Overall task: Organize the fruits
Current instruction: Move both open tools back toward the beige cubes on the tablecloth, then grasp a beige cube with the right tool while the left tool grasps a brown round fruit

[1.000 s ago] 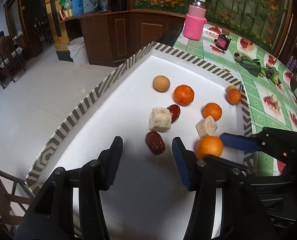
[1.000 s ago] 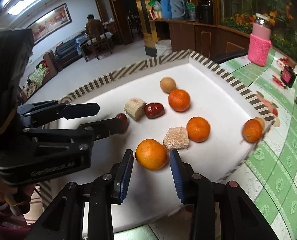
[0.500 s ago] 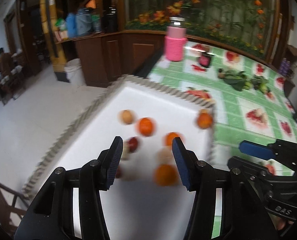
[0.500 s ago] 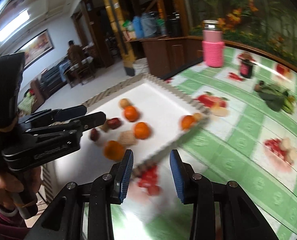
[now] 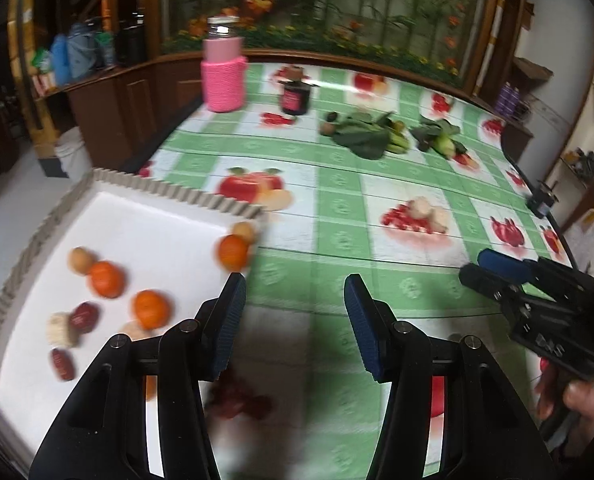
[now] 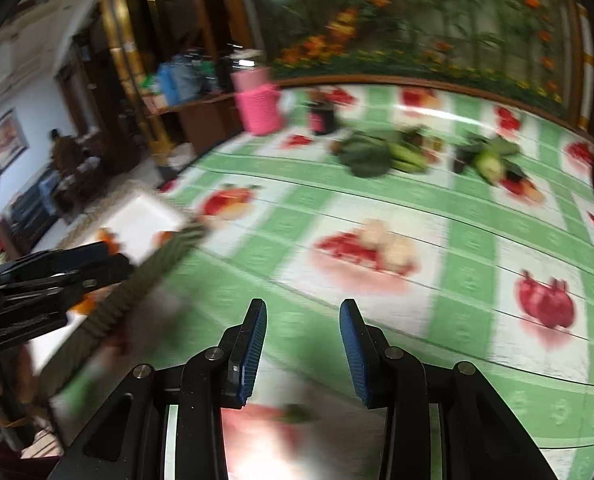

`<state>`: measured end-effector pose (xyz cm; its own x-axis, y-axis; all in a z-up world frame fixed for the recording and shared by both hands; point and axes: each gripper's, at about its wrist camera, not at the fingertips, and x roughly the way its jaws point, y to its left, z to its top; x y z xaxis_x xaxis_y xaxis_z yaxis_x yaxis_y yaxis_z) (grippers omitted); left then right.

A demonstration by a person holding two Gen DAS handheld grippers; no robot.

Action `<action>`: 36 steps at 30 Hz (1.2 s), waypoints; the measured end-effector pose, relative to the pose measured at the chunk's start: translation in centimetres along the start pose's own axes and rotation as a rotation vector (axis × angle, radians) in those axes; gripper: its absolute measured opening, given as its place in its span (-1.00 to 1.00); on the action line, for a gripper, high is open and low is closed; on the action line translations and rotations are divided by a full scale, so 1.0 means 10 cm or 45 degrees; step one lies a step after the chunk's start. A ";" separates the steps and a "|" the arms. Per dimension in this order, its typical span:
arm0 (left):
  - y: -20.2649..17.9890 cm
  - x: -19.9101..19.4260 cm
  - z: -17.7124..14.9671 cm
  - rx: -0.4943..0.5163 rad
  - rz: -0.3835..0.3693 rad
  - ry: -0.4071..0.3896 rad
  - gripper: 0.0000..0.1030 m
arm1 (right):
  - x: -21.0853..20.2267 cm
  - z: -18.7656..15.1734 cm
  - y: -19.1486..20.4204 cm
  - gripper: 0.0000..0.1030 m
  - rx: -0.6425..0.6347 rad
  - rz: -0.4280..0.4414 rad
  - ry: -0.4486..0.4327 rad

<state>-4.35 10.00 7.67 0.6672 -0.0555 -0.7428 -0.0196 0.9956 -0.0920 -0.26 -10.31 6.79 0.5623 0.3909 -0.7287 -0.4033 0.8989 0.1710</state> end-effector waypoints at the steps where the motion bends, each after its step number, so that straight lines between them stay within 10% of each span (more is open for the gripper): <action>1: -0.05 0.05 0.02 0.006 -0.010 0.017 0.00 | 0.02 0.01 -0.08 -0.28 0.015 -0.014 0.008; 17: -0.39 0.54 0.23 0.035 -0.050 0.123 0.00 | 0.83 0.39 -0.59 -0.28 -0.033 -0.098 0.122; 36: -1.20 1.34 0.65 0.167 -0.131 0.196 -0.01 | 0.42 0.30 -1.15 -0.46 0.227 -0.043 0.003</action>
<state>9.69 -2.24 3.12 0.5392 -0.1581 -0.8272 0.1462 0.9849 -0.0930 8.90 -18.38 3.79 0.5717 0.3593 -0.7376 -0.2493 0.9326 0.2611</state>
